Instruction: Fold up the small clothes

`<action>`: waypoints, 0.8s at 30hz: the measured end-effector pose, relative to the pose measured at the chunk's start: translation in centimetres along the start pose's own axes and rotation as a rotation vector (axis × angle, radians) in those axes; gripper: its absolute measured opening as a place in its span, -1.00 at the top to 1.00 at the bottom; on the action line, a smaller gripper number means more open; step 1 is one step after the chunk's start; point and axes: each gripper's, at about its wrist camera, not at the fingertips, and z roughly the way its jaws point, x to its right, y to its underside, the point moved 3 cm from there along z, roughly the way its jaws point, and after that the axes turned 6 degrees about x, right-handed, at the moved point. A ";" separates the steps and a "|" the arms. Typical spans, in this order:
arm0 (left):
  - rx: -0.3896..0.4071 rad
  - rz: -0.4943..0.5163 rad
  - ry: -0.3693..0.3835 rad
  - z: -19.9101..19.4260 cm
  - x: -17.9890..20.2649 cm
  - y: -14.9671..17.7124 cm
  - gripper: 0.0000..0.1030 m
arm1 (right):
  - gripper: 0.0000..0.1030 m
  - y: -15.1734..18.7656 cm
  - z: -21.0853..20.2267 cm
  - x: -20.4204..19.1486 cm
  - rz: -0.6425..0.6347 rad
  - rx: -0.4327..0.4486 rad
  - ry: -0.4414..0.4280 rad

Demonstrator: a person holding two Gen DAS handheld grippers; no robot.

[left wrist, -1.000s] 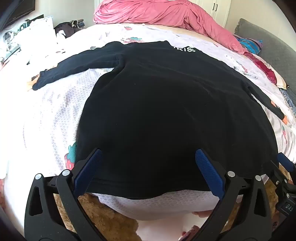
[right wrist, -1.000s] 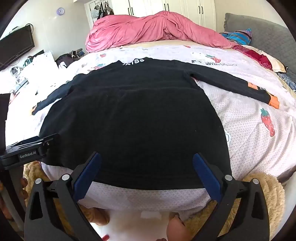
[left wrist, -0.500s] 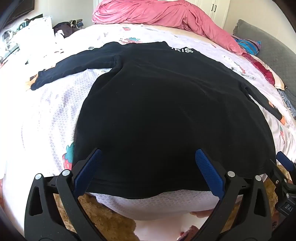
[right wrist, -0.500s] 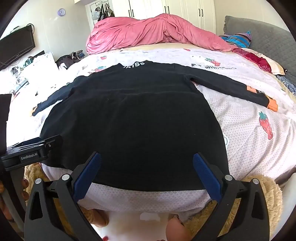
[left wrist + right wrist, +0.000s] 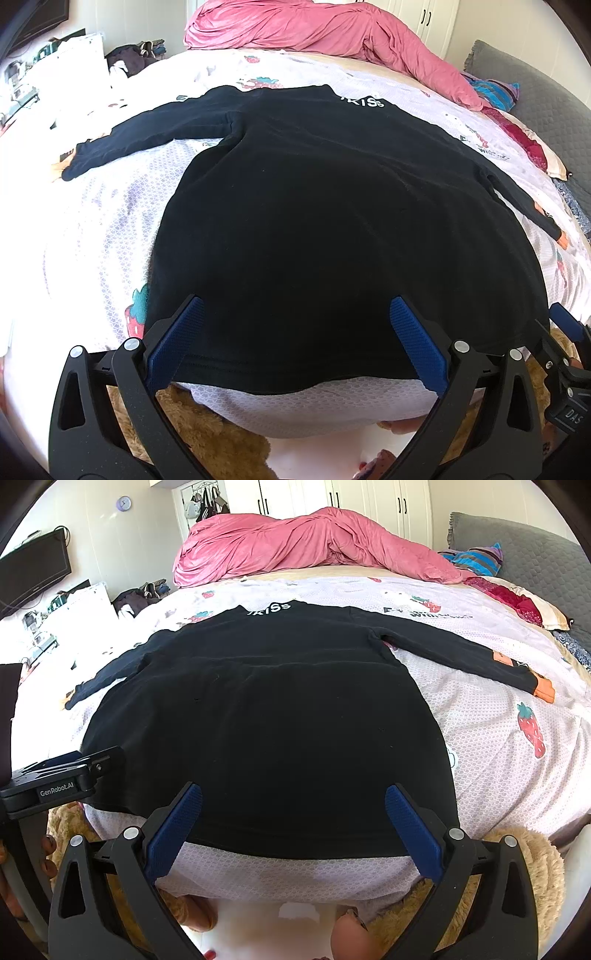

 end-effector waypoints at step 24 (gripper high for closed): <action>0.005 0.003 0.006 -0.1 0.2 0.0 -0.84 | -0.92 0.2 0.0 -0.1 0.004 -0.003 -0.002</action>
